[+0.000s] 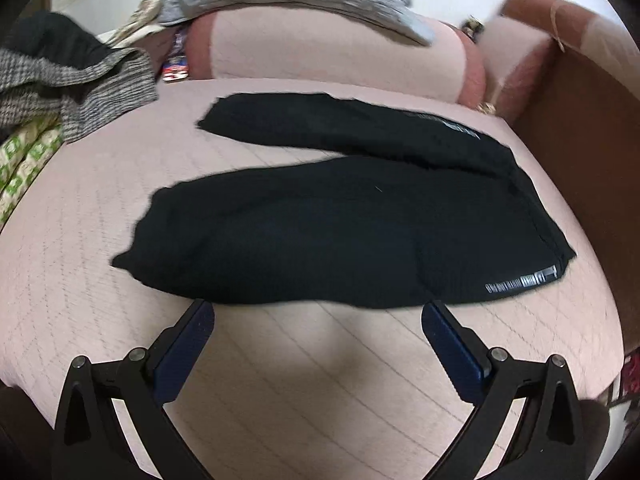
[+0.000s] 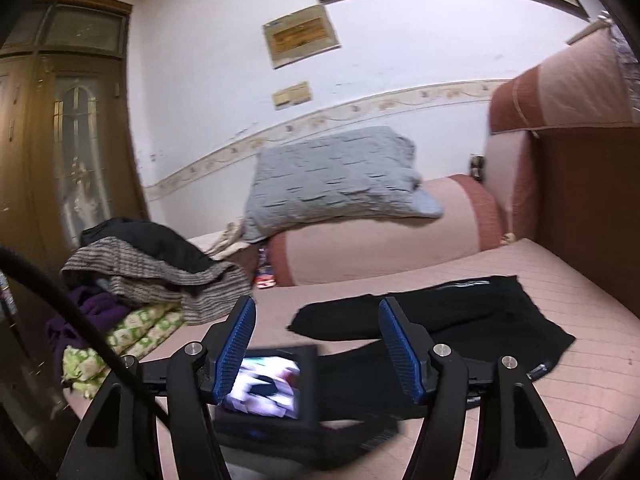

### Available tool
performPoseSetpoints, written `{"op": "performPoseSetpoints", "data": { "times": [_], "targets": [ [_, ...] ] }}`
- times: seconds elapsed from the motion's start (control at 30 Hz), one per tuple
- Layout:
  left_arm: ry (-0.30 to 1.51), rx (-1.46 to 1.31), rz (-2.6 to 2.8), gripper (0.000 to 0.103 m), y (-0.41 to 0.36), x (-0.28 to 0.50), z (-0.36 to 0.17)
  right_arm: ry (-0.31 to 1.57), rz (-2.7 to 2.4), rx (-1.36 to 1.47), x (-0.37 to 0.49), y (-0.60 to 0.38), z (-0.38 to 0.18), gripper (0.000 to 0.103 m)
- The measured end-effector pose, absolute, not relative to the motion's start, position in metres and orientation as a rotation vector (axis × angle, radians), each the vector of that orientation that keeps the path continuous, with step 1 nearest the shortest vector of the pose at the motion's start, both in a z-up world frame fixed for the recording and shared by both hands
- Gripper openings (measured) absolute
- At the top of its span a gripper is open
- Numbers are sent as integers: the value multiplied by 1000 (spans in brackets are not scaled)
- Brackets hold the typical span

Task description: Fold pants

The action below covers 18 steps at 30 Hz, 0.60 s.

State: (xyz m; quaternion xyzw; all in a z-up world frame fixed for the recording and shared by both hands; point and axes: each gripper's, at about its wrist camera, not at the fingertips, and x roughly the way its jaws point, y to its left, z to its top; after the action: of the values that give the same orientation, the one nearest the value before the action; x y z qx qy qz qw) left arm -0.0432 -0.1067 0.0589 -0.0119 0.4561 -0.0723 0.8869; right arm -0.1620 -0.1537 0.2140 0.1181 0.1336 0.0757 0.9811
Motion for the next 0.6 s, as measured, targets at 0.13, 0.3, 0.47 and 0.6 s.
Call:
{"op": "performPoseSetpoints", "data": {
  "times": [0.13,0.3,0.47,0.6],
  "targets": [
    [965,7,-173,103,-122,-51,51,255,191,206,-163,-136,214,72],
    [952,8,-193,103,-121,-57,48,286,210,234,-158,-133,208,73],
    [884,-15,-178,103,-95,-61,52,291,83,258,-153,-169,203,80],
    [811,-20,-177,103,-76,-67,61,366,-74,241,-137,-204,186,81]
  ]
}}
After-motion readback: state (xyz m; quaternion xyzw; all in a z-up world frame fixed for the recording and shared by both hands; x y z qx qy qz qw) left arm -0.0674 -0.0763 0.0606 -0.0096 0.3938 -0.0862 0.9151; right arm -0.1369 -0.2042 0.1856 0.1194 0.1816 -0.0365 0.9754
